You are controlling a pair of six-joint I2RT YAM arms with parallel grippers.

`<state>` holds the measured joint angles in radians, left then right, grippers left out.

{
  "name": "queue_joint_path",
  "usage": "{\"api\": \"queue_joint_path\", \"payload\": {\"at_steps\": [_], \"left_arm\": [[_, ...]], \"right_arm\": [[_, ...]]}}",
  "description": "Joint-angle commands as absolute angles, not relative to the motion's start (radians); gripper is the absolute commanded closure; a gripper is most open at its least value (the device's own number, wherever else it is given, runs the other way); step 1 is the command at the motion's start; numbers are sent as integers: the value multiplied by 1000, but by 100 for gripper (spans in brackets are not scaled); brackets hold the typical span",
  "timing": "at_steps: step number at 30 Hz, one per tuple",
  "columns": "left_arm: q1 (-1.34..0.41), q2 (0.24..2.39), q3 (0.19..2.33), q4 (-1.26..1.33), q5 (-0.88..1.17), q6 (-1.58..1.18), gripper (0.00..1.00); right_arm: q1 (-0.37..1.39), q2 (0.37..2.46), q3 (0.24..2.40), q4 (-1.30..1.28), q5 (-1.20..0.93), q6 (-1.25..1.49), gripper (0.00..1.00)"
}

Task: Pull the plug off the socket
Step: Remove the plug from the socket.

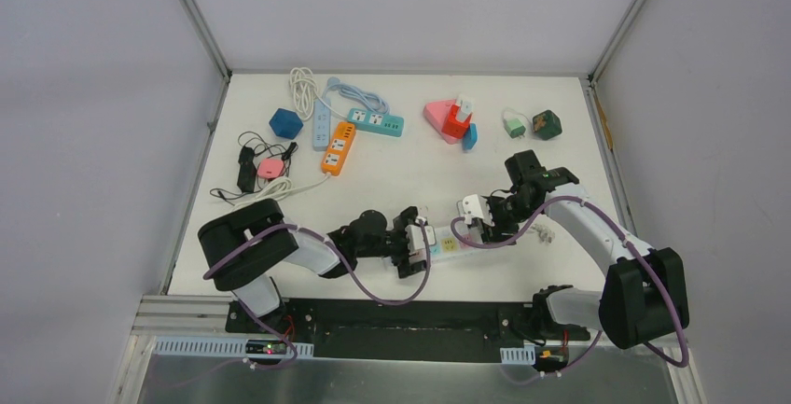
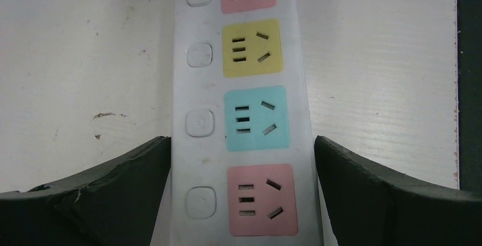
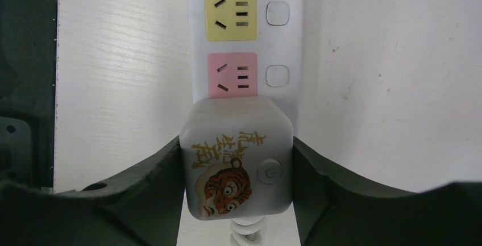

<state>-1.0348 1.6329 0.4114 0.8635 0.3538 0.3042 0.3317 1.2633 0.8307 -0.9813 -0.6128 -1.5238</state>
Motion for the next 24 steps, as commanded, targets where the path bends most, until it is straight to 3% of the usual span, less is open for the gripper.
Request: {"api": "queue_joint_path", "payload": {"at_steps": [1,4,6,11,14,19,24], "left_arm": [[-1041,1659,430,898,371,308,2],[-1040,1654,439,880,367,296,10],[-1041,1644,462,823,356,283,24],[-1040,1644,506,709,322,259,79],[-1040,1653,486,752,301,262,100],[-1032,1659,478,771,283,270,100],[-1022,1667,476,776,307,270,100]], "right_arm": [[340,1252,835,-971,-647,-1529,100],[341,1252,835,-970,-649,-1528,100],[341,1253,837,-970,-649,-1524,100],[341,1272,864,-986,-654,-1489,100],[342,1291,878,-1009,-680,-1480,100],[407,1250,800,-993,-667,-1556,100],[380,1283,855,-938,-675,-1368,100]]}}
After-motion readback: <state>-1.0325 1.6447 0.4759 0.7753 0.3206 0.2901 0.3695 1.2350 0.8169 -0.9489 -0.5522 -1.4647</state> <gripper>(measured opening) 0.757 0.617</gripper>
